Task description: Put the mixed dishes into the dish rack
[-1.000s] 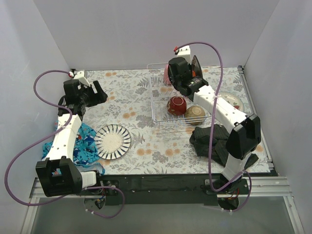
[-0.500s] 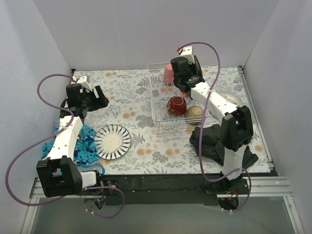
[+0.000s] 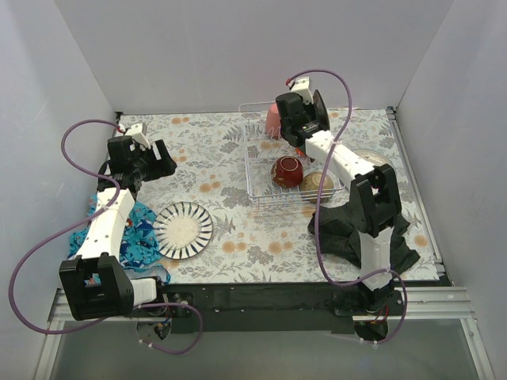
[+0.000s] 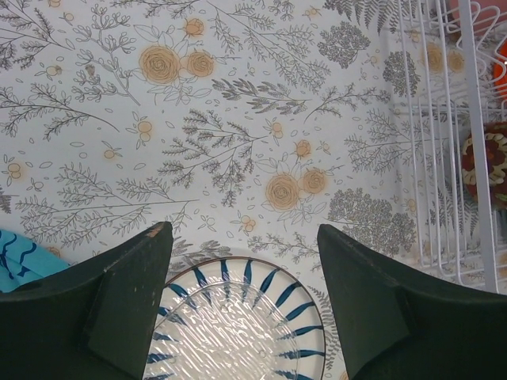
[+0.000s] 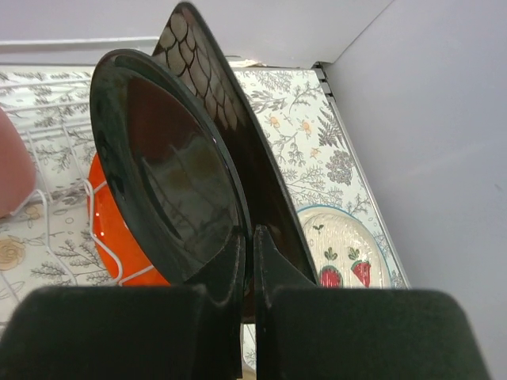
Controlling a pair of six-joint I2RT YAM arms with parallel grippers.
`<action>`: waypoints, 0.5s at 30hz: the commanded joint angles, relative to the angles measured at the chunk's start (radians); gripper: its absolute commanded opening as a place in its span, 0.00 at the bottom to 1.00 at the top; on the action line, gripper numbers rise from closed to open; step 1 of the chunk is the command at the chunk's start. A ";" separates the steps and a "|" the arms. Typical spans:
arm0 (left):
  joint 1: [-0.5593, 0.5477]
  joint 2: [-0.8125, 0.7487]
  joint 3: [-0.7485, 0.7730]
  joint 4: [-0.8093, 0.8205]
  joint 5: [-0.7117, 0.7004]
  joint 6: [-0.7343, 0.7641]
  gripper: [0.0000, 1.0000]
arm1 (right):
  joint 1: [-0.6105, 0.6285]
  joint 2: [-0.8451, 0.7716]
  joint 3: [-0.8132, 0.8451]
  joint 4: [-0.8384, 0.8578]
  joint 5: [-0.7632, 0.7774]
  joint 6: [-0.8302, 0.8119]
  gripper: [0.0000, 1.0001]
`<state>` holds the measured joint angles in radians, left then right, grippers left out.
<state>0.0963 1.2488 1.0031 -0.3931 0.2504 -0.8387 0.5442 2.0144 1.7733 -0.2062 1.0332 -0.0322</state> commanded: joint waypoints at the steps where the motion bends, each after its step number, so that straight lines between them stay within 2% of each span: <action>1: 0.002 -0.011 0.003 -0.018 -0.013 0.030 0.74 | -0.004 0.050 0.057 0.050 0.024 0.002 0.01; 10: 0.002 -0.014 -0.012 -0.032 -0.023 0.050 0.75 | -0.001 0.053 0.026 -0.001 -0.015 0.025 0.02; 11: 0.000 -0.012 -0.018 -0.030 -0.020 0.059 0.74 | -0.001 0.043 0.020 -0.005 -0.022 0.025 0.06; 12: 0.002 -0.002 -0.023 -0.026 -0.017 0.062 0.75 | -0.001 0.038 0.014 -0.010 -0.027 0.014 0.18; 15: 0.002 0.020 -0.031 -0.027 0.015 0.082 0.76 | 0.000 0.015 -0.008 -0.018 -0.035 0.006 0.35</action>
<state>0.0963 1.2514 0.9920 -0.4145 0.2436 -0.7959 0.5491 2.1006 1.7813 -0.2192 0.9905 -0.0269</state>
